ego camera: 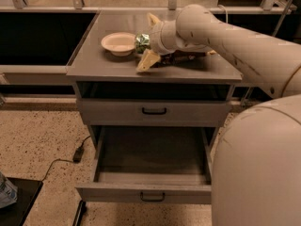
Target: Pick green can from middle drawer and place on counter
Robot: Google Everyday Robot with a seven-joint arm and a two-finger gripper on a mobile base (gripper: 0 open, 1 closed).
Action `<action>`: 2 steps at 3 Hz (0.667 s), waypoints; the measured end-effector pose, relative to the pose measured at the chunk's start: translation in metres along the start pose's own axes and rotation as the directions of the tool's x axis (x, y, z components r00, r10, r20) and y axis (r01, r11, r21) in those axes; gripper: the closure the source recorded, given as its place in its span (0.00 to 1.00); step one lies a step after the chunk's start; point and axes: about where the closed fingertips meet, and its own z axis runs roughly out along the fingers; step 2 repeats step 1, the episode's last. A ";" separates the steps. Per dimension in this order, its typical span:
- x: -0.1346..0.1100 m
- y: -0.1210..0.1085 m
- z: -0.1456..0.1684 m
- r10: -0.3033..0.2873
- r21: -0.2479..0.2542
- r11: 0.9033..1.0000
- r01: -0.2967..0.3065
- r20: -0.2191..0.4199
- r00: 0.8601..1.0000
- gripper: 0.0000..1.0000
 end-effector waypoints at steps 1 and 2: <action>0.000 0.000 0.000 0.000 0.000 1.000 0.000 0.000 1.000 0.00; 0.000 0.000 0.000 0.000 0.000 1.000 0.000 0.000 1.000 0.00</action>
Offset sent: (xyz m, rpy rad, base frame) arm 0.0000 0.0000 0.0000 0.0000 0.0000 0.0000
